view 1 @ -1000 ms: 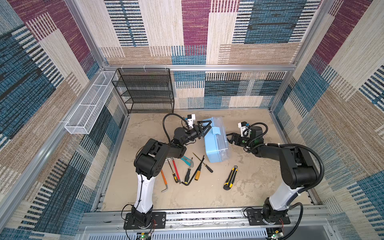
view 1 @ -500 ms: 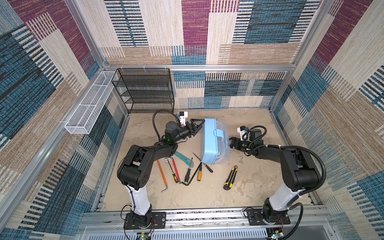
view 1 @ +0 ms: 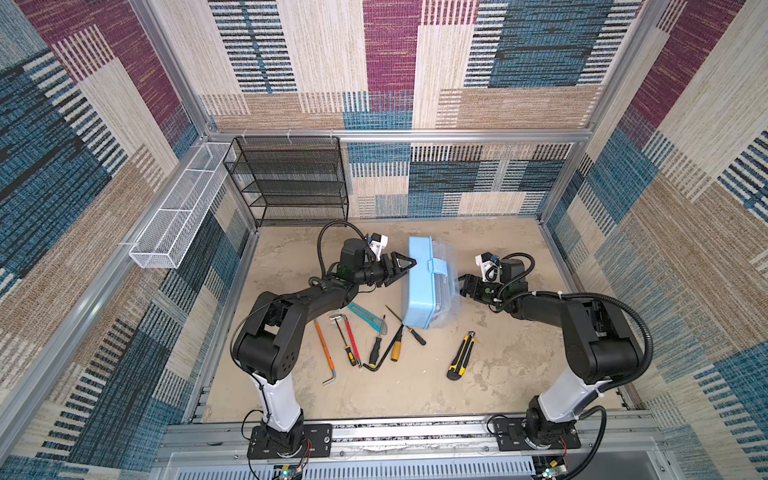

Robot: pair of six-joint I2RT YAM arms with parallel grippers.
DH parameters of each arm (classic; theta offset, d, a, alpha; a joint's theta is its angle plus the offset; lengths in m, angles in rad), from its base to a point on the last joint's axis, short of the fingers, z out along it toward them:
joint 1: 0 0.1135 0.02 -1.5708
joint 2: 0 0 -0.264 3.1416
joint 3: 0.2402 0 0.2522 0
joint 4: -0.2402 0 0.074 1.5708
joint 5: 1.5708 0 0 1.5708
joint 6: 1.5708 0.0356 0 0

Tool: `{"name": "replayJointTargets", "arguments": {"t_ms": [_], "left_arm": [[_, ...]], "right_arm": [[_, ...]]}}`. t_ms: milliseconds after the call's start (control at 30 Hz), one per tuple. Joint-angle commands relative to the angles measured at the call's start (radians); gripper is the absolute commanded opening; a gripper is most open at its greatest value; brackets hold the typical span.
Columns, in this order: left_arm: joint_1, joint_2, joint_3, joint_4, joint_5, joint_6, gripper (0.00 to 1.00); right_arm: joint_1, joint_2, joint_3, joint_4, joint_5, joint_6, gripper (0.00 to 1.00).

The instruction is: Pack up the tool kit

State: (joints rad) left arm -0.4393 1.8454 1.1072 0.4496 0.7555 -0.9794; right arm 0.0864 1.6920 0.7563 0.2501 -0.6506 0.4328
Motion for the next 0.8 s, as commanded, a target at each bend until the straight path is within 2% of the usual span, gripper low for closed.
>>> {"name": "replayJointTargets", "arguments": {"t_ms": [0,333,500,633,767], "left_arm": [[-0.019,0.033,0.046,-0.036,0.042,0.039,0.69],[-0.066,0.173,0.21,-0.027,0.063,0.023,0.63],[-0.089,0.255,0.286,0.027,0.075,-0.03,0.62],[-0.083,0.275,0.254,0.082,0.067,-0.062,0.61],[-0.041,0.244,0.14,0.151,0.05,-0.087,0.62]], "right_arm": [[0.003,-0.013,0.003,0.081,-0.051,0.049,0.84],[0.003,-0.051,0.061,0.072,-0.054,0.078,0.84],[0.002,-0.075,0.11,0.021,-0.025,0.053,0.84],[0.002,-0.074,0.152,-0.045,0.006,0.031,0.84],[0.003,-0.081,0.176,-0.128,0.065,0.008,0.84]]}}
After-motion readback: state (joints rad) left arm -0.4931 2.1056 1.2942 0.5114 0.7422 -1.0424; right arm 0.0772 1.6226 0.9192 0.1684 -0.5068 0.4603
